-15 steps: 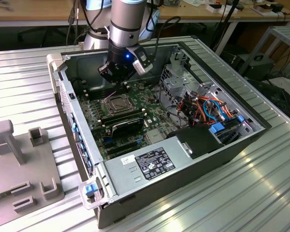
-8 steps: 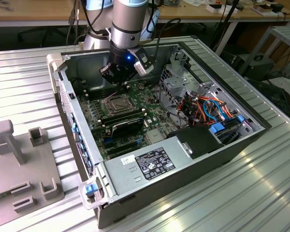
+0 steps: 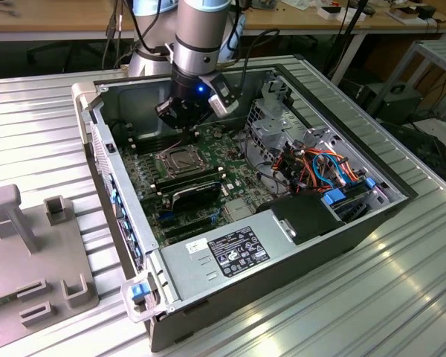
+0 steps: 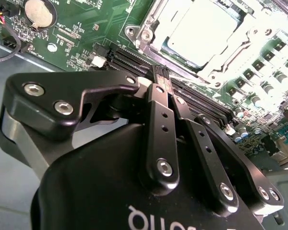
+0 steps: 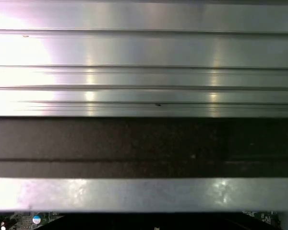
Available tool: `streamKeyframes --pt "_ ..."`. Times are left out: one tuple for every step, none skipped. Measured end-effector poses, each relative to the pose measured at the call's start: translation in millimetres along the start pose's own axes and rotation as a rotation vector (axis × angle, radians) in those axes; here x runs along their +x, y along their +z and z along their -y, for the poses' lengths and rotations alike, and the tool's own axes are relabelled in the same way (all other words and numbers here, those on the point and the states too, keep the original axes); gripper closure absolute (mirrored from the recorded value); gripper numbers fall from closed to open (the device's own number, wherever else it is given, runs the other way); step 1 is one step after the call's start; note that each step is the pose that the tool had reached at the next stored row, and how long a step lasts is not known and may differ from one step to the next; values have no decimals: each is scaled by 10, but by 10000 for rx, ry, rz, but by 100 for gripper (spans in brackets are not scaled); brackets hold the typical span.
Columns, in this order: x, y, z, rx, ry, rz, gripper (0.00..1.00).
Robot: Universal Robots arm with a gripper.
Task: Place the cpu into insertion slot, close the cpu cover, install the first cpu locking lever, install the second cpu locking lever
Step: 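Install the first cpu locking lever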
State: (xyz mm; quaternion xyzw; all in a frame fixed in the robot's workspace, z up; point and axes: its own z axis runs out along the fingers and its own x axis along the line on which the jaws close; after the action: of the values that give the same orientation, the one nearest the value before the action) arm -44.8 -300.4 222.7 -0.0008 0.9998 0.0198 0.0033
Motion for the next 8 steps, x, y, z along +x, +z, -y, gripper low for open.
streamKeyframes --pt "-1 2 3 1 -1 -1 89" --pt "-4 7 9 2 0 -2 89" --pt "-6 13 12 2 -1 -2 89" --pt "-11 27 13 3 -1 -3 89" --pt "-15 43 14 3 -1 -3 89" --pt "-18 54 15 3 -1 -2 89" --pt "-20 64 15 3 -1 -2 89" --pt "-22 74 15 3 -1 -3 89"
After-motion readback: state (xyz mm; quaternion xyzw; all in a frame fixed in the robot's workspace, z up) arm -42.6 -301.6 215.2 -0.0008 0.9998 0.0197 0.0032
